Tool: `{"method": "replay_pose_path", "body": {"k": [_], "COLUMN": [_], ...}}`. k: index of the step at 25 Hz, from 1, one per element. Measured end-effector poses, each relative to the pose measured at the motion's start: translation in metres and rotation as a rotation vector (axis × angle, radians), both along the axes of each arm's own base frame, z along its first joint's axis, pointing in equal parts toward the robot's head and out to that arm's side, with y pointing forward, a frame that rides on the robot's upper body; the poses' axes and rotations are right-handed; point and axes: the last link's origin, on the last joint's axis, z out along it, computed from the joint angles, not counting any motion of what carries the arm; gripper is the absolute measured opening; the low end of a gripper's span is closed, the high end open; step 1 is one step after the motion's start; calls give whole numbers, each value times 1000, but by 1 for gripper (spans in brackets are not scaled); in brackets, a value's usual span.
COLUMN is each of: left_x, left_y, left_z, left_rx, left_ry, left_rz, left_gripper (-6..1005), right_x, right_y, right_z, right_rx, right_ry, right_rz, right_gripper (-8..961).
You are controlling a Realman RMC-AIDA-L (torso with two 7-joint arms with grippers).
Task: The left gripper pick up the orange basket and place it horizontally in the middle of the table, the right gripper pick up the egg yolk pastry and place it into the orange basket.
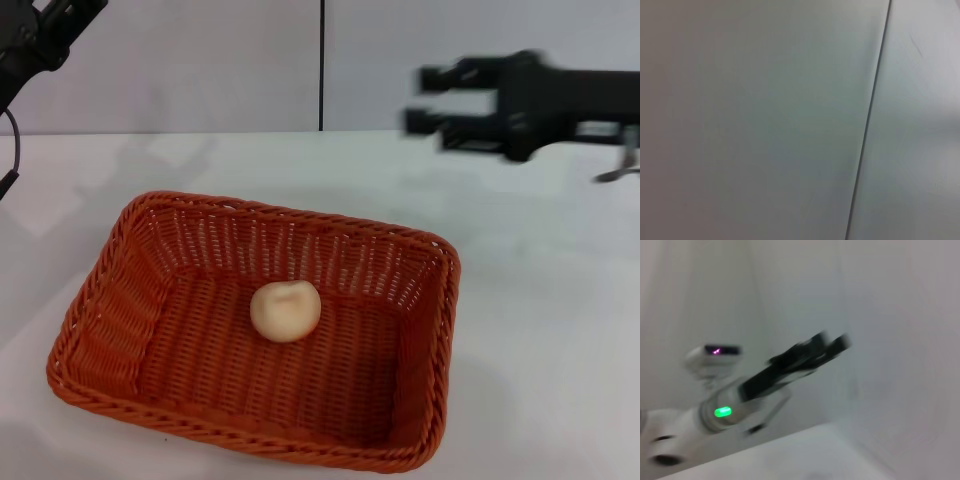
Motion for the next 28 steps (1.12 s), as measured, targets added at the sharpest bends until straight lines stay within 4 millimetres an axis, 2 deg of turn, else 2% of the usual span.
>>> {"method": "replay_pose_path", "body": {"k": [1, 2, 5, 6, 9, 10, 11, 12, 13, 14, 15, 16, 17, 19, 24, 28], "left_x": [0, 0, -1, -1, -4, -4, -4, -9, -9, -11, -13, -18, -18, -26, -41, -46], "left_y": [0, 0, 0, 0, -1, -1, -1, -3, -3, -5, -6, -9, -9, -15, -26, -30], "left_z": [0, 0, 1, 1, 2, 2, 2, 4, 4, 5, 5, 8, 8, 11, 16, 18], "left_rx": [0, 0, 4, 5, 22, 22, 22, 57, 57, 71, 84, 115, 115, 161, 236, 254], "left_ry": [0, 0, -2, -3, 3, 3, 3, 6, 6, 7, 9, 9, 9, 6, -5, -12], "left_rz": [0, 0, 3, 4, 15, 15, 15, 37, 37, 45, 52, 71, 71, 104, 168, 190], "left_gripper": [813, 813, 813, 813, 813, 813, 813, 813, 813, 813, 813, 813, 813, 813, 813, 813], "right_x": [23, 23, 66, 97, 143, 168, 168, 181, 181, 196, 196, 208, 208, 220, 227, 228], "right_y": [-6, -6, -21, -35, -63, -83, -83, -94, -94, -109, -109, -122, -122, -135, -148, -149], "right_z": [15, 15, 39, 55, 75, 85, 85, 90, 90, 95, 95, 100, 100, 103, 104, 104], "right_rx": [122, 122, 367, 550, 854, 1040, 1040, 1141, 1141, 1277, 1277, 1389, 1389, 1480, 1546, 1557], "right_ry": [45, 45, 132, 181, 254, 294, 294, 311, 311, 318, 318, 313, 313, 320, 335, 337], "right_rz": [-5, -5, -31, -77, -191, -279, -279, -332, -332, -401, -401, -464, -464, -536, -582, -588], "right_gripper": [585, 585, 585, 585, 585, 585, 585, 585, 585, 585, 585, 585, 585, 585, 586, 586]}}
